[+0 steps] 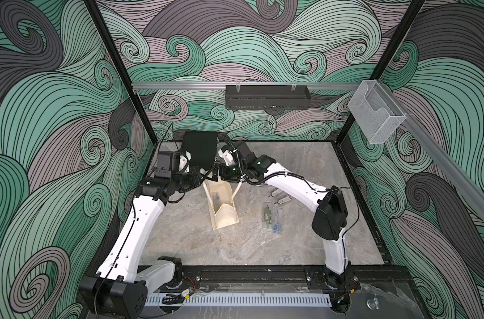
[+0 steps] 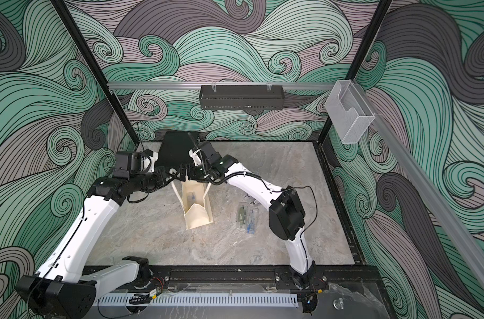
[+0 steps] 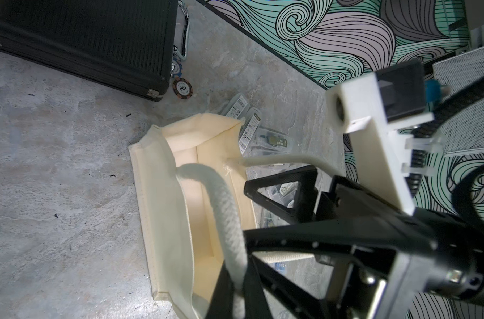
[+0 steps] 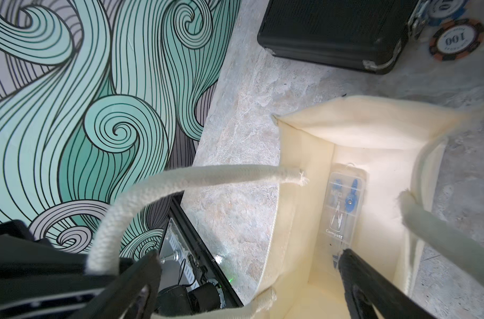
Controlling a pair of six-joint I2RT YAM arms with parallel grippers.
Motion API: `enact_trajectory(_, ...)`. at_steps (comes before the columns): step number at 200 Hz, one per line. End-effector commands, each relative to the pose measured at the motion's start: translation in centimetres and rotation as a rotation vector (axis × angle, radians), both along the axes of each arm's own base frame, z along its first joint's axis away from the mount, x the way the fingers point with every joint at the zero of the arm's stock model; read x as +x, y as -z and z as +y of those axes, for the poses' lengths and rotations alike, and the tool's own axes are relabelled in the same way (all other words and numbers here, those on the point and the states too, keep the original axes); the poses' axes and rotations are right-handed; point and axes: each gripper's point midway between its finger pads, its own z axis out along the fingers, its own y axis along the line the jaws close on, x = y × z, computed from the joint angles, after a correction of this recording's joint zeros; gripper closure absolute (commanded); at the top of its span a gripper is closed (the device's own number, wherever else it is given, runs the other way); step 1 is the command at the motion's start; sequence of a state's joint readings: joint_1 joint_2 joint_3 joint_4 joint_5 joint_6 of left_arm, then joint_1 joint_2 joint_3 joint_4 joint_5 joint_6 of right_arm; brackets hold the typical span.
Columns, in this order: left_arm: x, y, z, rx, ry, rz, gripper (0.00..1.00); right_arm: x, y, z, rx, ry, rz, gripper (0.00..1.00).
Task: Put the compass set into the canvas bag
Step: Adjust the canvas bag at the center of the board.
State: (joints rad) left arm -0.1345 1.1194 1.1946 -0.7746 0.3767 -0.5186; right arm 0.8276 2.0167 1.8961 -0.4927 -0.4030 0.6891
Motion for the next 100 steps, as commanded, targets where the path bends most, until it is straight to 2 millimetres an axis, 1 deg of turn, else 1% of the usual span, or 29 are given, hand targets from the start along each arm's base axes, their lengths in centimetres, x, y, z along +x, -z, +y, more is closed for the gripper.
enact_trajectory(1, -0.6, -1.0, 0.5, 0.013, 0.007, -0.028, 0.94, 0.6, -2.8, -0.2, 0.08, 0.021, -0.034, 0.01)
enact_trajectory(10, -0.5, -0.8, 0.5, 0.013, 0.006, -0.025, 0.93, 0.3, -3.9, 0.5, 0.13, -0.004, -0.046, 0.01)
enact_trajectory(16, -0.5, -0.6, 0.5, 0.012, 0.005, -0.022, 0.93, 0.0, -4.3, 0.7, 0.143, -0.016, -0.045, 0.01)
enact_trajectory(19, -0.4, -0.6, 0.5, 0.011, 0.005, -0.021, 0.93, 0.0, -5.0, 1.1, 0.169, -0.024, -0.063, 0.01)
enact_trajectory(26, -0.3, -0.5, 0.4, 0.007, 0.005, -0.021, 0.93, -0.5, -5.6, 1.6, 0.193, -0.05, -0.072, 0.01)
enact_trajectory(42, 0.1, -0.4, 0.3, -0.001, 0.008, -0.024, 0.93, -1.5, -6.5, 2.6, 0.221, -0.107, -0.076, 0.01)
enact_trajectory(52, 0.4, -0.5, 0.1, -0.007, 0.013, -0.029, 0.93, -2.0, -7.0, 2.8, 0.234, -0.123, -0.093, 0.01)
enact_trajectory(61, 0.6, -0.6, 0.1, -0.01, 0.016, -0.035, 0.93, -2.0, -7.4, 2.6, 0.241, -0.114, -0.106, 0.01)
enact_trajectory(70, 0.7, -0.7, 0.0, -0.006, 0.02, -0.036, 0.93, -2.0, -8.2, 2.2, 0.255, -0.105, -0.131, 0.02)
enact_trajectory(83, 0.7, -0.7, 0.1, 0.007, 0.021, -0.034, 0.93, -1.9, -9.6, 1.4, 0.266, -0.085, -0.186, 0.02)
enact_trajectory(100, 0.7, -0.5, 0.4, 0.024, 0.02, -0.029, 0.93, -1.8, -10.9, 0.0, 0.244, -0.058, -0.235, 0.03)
